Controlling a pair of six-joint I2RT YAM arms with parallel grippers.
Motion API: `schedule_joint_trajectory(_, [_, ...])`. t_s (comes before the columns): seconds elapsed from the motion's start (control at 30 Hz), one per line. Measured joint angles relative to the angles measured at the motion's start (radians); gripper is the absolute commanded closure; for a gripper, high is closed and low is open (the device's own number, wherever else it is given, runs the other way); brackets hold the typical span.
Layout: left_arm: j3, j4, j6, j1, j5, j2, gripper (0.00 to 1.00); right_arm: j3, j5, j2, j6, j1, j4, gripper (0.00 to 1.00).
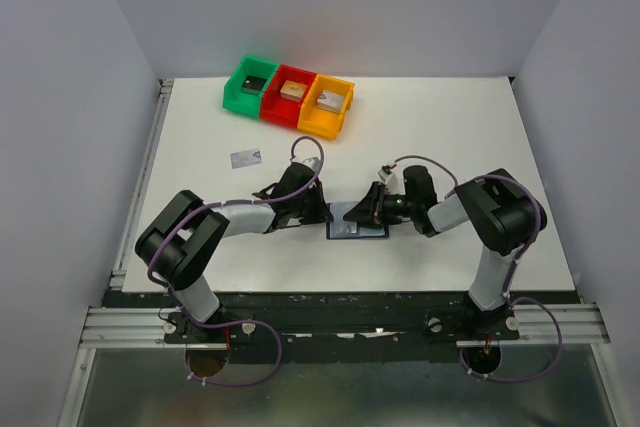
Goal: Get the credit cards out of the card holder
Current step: Remove the credit card from the card holder.
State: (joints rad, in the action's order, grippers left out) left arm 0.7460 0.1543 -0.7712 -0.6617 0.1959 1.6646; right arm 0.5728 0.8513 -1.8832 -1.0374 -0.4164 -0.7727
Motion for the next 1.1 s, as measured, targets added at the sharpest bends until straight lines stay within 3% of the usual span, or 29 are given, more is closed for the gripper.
schedule_joint_trajectory(1.1, [-0.001,-0.013,-0.015,0.002,-0.019,-0.006,1.00,-0.038,-0.013,0.133,0.097,0.073,0.134,0.63])
